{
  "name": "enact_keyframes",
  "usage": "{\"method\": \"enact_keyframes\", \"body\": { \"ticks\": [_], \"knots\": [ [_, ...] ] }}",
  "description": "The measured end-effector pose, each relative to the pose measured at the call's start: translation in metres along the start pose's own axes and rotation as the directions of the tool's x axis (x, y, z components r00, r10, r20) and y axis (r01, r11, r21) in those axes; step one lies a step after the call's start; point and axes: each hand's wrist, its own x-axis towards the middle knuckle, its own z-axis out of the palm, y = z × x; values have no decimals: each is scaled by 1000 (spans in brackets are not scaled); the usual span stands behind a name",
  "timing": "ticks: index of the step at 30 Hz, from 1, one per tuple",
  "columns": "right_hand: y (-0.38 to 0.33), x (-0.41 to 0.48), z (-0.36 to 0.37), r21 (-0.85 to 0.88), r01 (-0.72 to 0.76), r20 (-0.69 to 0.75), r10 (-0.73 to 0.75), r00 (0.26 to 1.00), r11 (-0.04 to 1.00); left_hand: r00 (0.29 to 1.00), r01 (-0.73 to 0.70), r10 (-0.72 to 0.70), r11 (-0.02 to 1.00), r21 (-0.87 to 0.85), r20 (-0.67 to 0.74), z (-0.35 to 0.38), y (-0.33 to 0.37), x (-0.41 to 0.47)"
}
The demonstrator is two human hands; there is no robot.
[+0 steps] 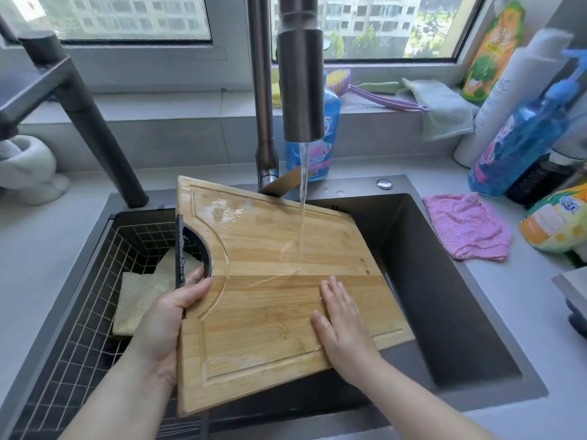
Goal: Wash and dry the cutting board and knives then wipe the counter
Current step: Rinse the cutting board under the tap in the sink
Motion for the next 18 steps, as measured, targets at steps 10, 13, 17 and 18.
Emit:
{"method": "enact_keyframes", "body": {
  "ticks": [10,13,17,18],
  "knots": [
    [3,20,4,111,-284,-22,288,957,952,1000,-22,22,999,23,-1,-2,-1,-4],
    [32,33,-8,144,-475,-52,486,872,868,1000,-20,20,999,44,1,-2,0,-7],
    [4,56,-15,178,-362,-62,378,924,915,1000,4,-4,999,34,15,-4,-2,-4],
    [-12,65,-16,159,-254,-61,266,962,954,1000,11,-12,999,34,11,-4,-3,-4]
  ]
}}
